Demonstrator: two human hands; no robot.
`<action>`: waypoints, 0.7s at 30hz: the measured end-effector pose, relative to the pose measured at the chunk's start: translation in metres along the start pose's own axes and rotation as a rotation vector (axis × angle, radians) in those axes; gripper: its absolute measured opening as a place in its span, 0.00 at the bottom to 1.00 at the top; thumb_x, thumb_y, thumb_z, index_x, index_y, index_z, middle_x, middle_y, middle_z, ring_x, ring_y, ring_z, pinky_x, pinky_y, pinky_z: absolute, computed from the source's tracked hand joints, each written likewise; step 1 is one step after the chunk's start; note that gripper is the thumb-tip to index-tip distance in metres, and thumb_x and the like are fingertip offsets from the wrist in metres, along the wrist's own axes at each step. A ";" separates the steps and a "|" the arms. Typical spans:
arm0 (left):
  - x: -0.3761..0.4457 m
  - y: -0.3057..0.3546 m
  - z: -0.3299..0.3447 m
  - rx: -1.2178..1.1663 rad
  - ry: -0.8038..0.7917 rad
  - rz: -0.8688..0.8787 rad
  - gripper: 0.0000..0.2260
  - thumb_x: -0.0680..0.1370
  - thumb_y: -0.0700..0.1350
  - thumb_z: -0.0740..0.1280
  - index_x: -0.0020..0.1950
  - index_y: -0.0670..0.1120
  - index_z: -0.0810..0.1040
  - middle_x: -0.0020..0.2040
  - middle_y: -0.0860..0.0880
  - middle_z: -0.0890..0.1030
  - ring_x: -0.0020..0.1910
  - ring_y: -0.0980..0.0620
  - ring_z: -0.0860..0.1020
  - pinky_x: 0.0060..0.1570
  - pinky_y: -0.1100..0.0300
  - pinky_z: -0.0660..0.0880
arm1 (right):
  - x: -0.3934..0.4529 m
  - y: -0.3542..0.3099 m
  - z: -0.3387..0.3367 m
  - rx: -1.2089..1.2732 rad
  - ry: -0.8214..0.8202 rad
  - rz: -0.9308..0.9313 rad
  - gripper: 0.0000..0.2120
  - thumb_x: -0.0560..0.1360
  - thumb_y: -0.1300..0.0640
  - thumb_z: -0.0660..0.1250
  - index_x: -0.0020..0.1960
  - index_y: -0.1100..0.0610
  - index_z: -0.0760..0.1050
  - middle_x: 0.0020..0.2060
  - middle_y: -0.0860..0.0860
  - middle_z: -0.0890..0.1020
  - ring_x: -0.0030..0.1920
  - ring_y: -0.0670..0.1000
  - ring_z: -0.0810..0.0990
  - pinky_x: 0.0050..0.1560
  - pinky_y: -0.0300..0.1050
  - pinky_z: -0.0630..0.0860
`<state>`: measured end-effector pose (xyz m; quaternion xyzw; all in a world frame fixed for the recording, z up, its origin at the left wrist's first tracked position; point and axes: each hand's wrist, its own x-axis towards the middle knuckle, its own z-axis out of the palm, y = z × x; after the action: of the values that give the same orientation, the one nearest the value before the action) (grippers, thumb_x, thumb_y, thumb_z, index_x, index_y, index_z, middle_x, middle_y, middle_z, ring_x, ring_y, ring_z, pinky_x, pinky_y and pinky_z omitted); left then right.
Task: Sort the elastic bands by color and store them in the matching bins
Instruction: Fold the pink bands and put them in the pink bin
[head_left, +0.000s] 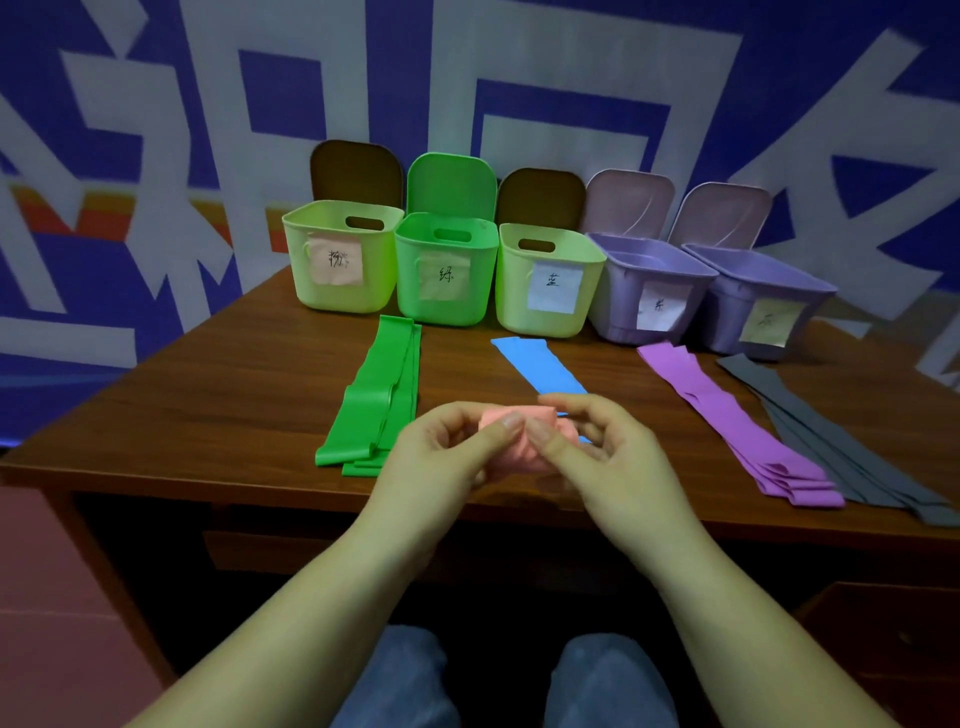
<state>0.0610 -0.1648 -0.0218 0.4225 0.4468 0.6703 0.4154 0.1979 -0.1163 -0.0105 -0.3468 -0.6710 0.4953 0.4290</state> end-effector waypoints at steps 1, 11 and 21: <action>0.001 0.000 0.000 0.000 -0.003 0.009 0.03 0.74 0.40 0.68 0.46 0.42 0.81 0.37 0.48 0.82 0.36 0.56 0.79 0.32 0.69 0.73 | 0.002 -0.004 0.001 0.004 0.009 0.025 0.20 0.65 0.48 0.74 0.54 0.52 0.77 0.48 0.53 0.83 0.40 0.42 0.81 0.38 0.35 0.77; 0.030 0.018 0.002 -0.087 -0.002 0.017 0.07 0.65 0.42 0.75 0.41 0.46 0.82 0.41 0.47 0.84 0.42 0.52 0.80 0.52 0.57 0.76 | 0.032 -0.026 -0.008 0.111 -0.109 0.079 0.05 0.73 0.61 0.68 0.49 0.59 0.79 0.45 0.55 0.83 0.44 0.48 0.82 0.40 0.41 0.81; 0.112 0.026 0.002 -0.122 0.039 -0.086 0.12 0.72 0.34 0.67 0.55 0.36 0.77 0.47 0.41 0.82 0.37 0.55 0.82 0.45 0.63 0.80 | 0.122 -0.017 -0.021 0.094 -0.146 -0.015 0.16 0.69 0.66 0.72 0.53 0.53 0.77 0.48 0.51 0.84 0.49 0.47 0.83 0.52 0.42 0.80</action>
<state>0.0253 -0.0660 0.0250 0.3635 0.4309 0.6859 0.4601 0.1690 -0.0049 0.0372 -0.2841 -0.6792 0.5470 0.3985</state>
